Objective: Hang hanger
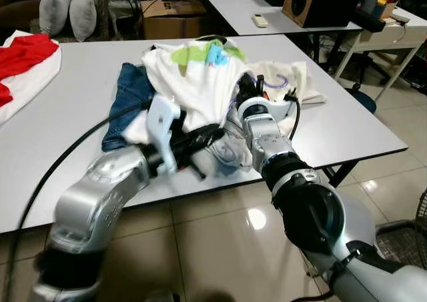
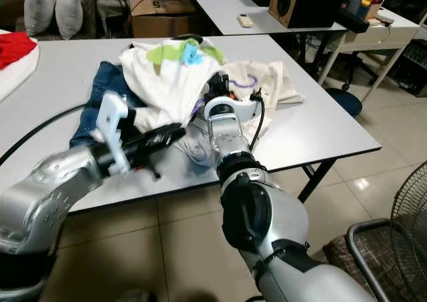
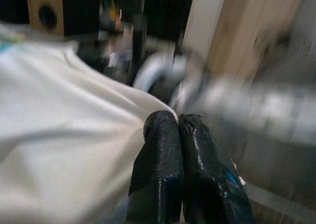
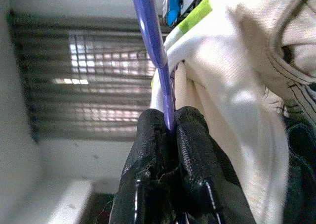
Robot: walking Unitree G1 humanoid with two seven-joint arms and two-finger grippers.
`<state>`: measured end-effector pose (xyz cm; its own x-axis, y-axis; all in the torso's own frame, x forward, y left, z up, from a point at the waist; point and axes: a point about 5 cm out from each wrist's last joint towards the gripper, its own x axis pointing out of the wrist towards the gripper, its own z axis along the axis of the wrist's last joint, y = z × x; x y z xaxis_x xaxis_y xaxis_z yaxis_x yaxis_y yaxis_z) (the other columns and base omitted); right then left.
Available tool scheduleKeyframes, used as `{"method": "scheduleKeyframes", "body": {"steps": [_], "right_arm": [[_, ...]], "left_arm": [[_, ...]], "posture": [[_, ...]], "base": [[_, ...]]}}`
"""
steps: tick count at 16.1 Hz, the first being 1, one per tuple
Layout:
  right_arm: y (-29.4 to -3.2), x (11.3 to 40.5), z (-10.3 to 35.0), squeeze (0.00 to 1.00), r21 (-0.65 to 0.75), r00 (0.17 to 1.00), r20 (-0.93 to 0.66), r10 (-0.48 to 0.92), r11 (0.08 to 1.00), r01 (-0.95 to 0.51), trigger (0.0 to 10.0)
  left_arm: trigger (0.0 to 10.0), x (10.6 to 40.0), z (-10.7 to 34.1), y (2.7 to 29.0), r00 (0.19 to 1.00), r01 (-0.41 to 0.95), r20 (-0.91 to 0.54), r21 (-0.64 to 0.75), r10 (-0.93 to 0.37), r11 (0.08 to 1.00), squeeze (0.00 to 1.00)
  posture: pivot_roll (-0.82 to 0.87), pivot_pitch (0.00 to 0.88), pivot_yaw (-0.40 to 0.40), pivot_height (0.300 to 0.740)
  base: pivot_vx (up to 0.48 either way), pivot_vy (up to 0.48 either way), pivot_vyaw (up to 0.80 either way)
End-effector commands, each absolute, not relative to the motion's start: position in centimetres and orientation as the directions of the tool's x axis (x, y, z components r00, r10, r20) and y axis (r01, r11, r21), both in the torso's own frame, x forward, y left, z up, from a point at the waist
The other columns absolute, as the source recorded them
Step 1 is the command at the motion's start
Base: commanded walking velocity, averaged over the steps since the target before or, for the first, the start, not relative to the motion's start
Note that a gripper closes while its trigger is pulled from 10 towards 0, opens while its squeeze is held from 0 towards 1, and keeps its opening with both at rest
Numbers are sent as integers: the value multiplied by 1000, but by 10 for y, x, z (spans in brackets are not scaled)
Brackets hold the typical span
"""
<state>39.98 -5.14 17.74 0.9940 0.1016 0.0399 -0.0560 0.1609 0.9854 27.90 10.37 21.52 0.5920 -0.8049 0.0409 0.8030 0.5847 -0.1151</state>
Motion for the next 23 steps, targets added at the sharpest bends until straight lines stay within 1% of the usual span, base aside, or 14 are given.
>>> {"method": "scheduleKeyframes", "body": {"steps": [1, 3, 5, 7, 8, 9, 10, 11, 12, 13, 16, 20, 22, 23], "right_arm": [[-19, 392, 185, 0, 977, 986, 64, 155, 190, -93, 10000], [-19, 392, 184, 0, 975, 983, 68, 168, 199, -101, 10000], [-22, 394, 188, 0, 974, 983, 76, 169, 198, -110, 10000], [-27, 397, 196, 0, 977, 980, 97, 176, 170, -127, 10000], [-28, 398, 197, 0, 978, 980, 95, 178, 167, -125, 10000], [-30, 398, 197, 0, 981, 978, 91, 186, 151, -120, 10000], [-33, 398, 195, 0, 980, 977, 80, 198, 166, -114, 10000], [-34, 397, 194, 0, 980, 977, 74, 203, 167, -108, 10000], [-35, 396, 190, 0, 980, 975, 64, 211, 170, -101, 10000], [-38, 394, 185, 0, 978, 974, 49, 219, 186, -91, 10000], [-48, 386, 175, 0, 966, 972, 33, 234, 240, -91, 10000], [-64, 376, 171, 0, 948, 961, 24, 277, 298, -110, 10000], [-72, 367, 190, 0, 897, 933, 110, 343, 371, -242, 10000], [-78, 355, 208, 0, 838, 896, 194, 399, 408, -363, 10000]], "left_arm": [[431, 276, 236, 92, 520, 853, 149, -143, -841, 502, 0], [1059, 279, 234, 94, 532, 845, 118, -140, -839, 516, 0], [941, 282, 226, 96, 572, 818, 59, -117, -818, 563, 0], [2667, 288, 219, 92, 607, 791, 12, -101, -794, 603, 0], [4118, 288, 218, 90, 608, 791, 0, -89, -794, 606, 0], [4588, 289, 218, 86, 604, 794, 1, -83, -797, 602, 0], [10000, 292, 220, 80, 605, 794, 23, -94, -796, 601, 0], [10000, 294, 220, 79, 615, 786, 25, -99, -788, 610, 0], [10000, 299, 221, 79, 647, 761, 32, -100, -762, 642, 537], [10000, 304, 223, 81, 675, 735, 47, -130, -736, 666, 1000], [10000, 320, 223, 105, 766, 641, 17, -88, -642, 762, 1000], [10000, 322, 227, 124, 786, 618, 12, -53, -619, 784, 1000], [10000, 326, 231, 151, 864, 502, 42, 1, -502, 865, 1000], [10000, 322, 230, 173, 904, 426, 34, 21, -426, 905, 525]], "posture": [[155, 0, -93, 740], [141, 0, -94, 740], [126, 0, -91, 740], [104, 0, -87, 740], [101, 0, -86, 740], [95, 0, -84, 740], [89, 0, -82, 740], [79, 0, -78, 740], [69, 0, -71, 740], [64, 0, -68, 740], [44, 0, -50, 740], [24, 0, -33, 740], [11, 0, -27, 740], [3, 0, -24, 740]], "base": [[0, 0, 0], [0, 0, 0], [0, 0, 0], [0, 0, 0], [0, 0, 0], [0, 0, 0], [0, 0, 0], [0, 0, 0], [0, 0, 0], [0, 0, 0], [0, 0, 0], [0, 0, 0], [0, 0, 800], [0, 0, 800]]}}
